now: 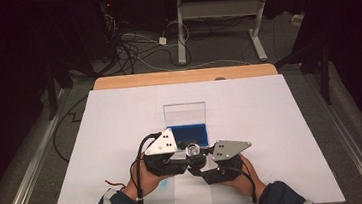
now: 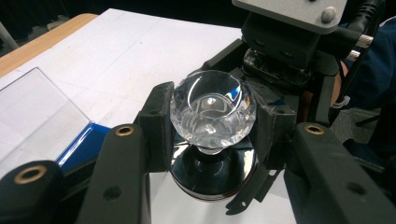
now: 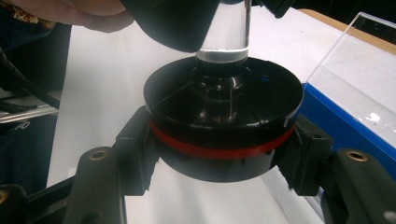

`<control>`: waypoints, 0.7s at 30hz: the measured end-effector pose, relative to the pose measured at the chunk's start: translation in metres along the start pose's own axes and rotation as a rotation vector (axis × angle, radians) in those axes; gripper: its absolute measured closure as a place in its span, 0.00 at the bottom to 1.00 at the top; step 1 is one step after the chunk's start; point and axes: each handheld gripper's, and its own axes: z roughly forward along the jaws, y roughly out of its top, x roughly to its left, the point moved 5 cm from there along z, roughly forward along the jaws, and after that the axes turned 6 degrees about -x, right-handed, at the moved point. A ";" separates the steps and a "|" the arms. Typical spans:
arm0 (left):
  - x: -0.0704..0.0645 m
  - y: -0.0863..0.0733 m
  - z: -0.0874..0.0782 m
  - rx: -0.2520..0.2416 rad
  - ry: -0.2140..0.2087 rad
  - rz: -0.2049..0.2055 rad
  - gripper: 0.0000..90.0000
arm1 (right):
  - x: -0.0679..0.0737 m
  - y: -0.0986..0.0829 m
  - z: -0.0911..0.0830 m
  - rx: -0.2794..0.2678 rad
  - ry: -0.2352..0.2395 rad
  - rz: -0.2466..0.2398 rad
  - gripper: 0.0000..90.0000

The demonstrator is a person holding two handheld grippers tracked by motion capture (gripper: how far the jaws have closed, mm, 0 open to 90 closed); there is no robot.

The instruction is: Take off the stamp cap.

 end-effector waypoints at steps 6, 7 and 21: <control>0.001 -0.001 0.000 -0.003 -0.006 -0.005 0.60 | 0.000 0.000 0.000 0.002 -0.005 -0.013 0.43; 0.001 -0.001 -0.001 -0.003 -0.007 -0.005 0.60 | 0.000 0.000 -0.001 0.003 -0.008 -0.016 0.43; 0.003 -0.004 -0.001 0.007 -0.009 -0.024 0.60 | 0.000 0.000 -0.003 0.060 -0.018 -0.033 0.44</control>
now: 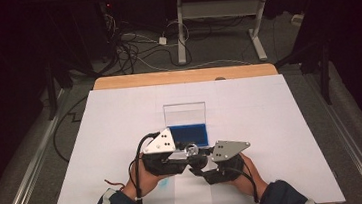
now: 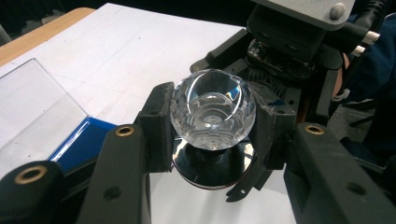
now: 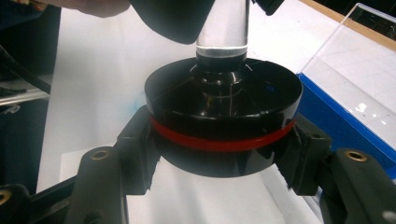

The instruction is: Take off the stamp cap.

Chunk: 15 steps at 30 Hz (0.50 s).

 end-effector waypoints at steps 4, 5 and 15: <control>0.003 0.005 -0.009 -0.054 0.030 -0.012 0.60 | 0.000 -0.004 0.002 0.050 -0.011 -0.023 0.44; 0.005 0.007 -0.013 -0.048 0.045 0.003 0.60 | -0.002 -0.008 0.003 0.059 -0.020 -0.025 0.44; 0.011 0.002 -0.022 -0.022 0.071 0.009 0.60 | -0.002 -0.007 -0.006 0.076 -0.016 -0.054 0.44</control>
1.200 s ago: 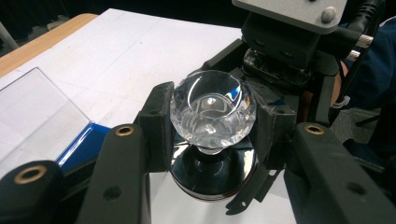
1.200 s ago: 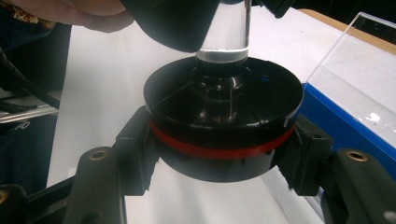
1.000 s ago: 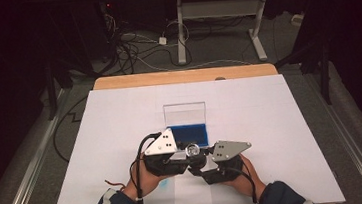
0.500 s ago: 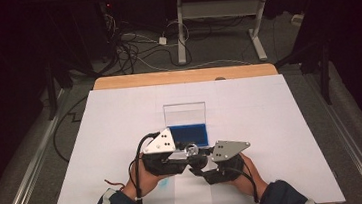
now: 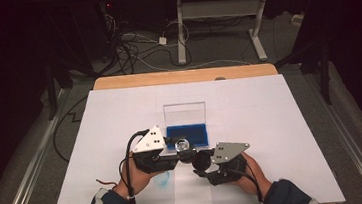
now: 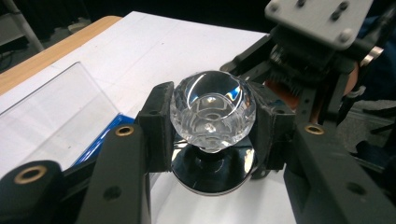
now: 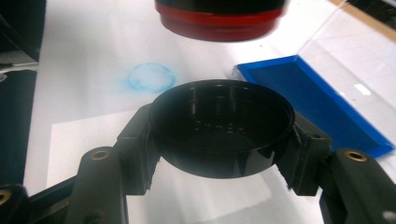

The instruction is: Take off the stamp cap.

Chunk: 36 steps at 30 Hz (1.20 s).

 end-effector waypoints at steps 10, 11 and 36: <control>0.010 -0.003 -0.006 0.024 0.040 -0.004 0.60 | -0.014 -0.009 -0.033 0.006 -0.071 0.010 0.44; 0.011 -0.004 -0.007 0.027 0.040 -0.007 0.60 | -0.016 -0.010 -0.036 0.005 -0.076 0.018 0.43; 0.037 -0.002 0.005 0.123 0.061 -0.016 0.60 | -0.037 -0.040 -0.117 -0.046 -0.251 0.072 0.43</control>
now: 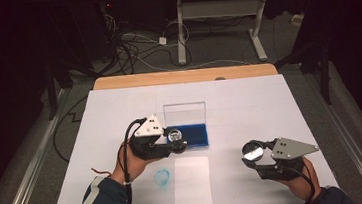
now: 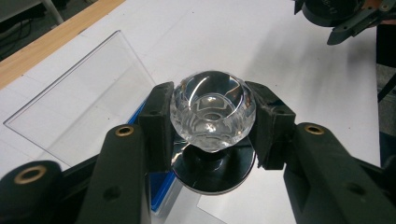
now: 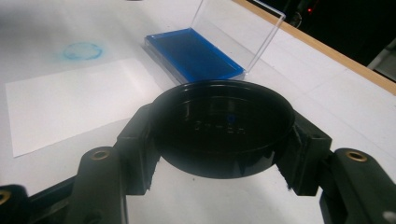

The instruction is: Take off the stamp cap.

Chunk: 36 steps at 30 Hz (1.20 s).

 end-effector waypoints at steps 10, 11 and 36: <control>0.009 0.004 0.005 0.007 0.001 0.003 0.60 | -0.003 -0.002 -0.009 -0.017 -0.009 0.017 0.43; 0.011 0.004 0.006 0.008 0.004 0.002 0.60 | -0.003 -0.002 -0.009 -0.018 -0.009 0.017 0.43; 0.031 0.012 0.021 0.032 0.014 -0.013 0.60 | -0.001 -0.003 -0.003 0.007 0.010 0.013 0.43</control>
